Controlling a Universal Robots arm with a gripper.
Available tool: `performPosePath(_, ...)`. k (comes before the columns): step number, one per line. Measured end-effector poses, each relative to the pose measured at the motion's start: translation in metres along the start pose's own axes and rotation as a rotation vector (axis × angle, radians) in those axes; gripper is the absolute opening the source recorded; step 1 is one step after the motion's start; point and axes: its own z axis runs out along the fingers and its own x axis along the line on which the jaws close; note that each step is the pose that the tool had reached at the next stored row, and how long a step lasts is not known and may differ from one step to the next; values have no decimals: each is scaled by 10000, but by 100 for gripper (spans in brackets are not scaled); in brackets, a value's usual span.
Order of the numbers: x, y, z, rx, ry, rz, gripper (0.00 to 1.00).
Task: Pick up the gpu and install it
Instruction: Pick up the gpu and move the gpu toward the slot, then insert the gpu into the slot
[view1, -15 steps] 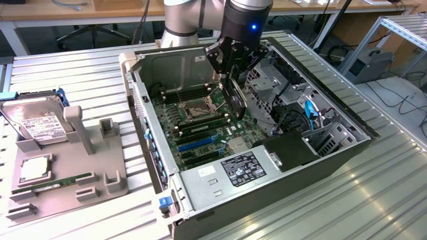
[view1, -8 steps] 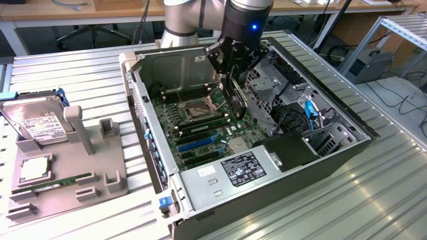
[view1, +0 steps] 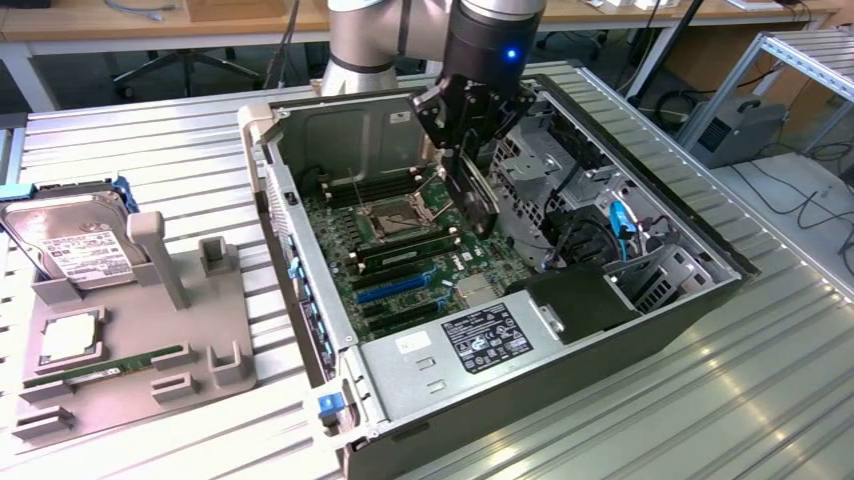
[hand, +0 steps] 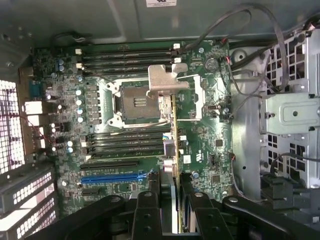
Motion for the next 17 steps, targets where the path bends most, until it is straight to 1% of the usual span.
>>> performPosePath(2,0,0,1,-8,0,-281,27)
performPosePath(3,0,0,1,-17,1,-582,27)
performPosePath(4,0,0,1,-22,1,-743,27)
performPosePath(15,0,0,3,-60,2,-2029,27)
performPosePath(17,0,0,3,-71,2,-2412,27)
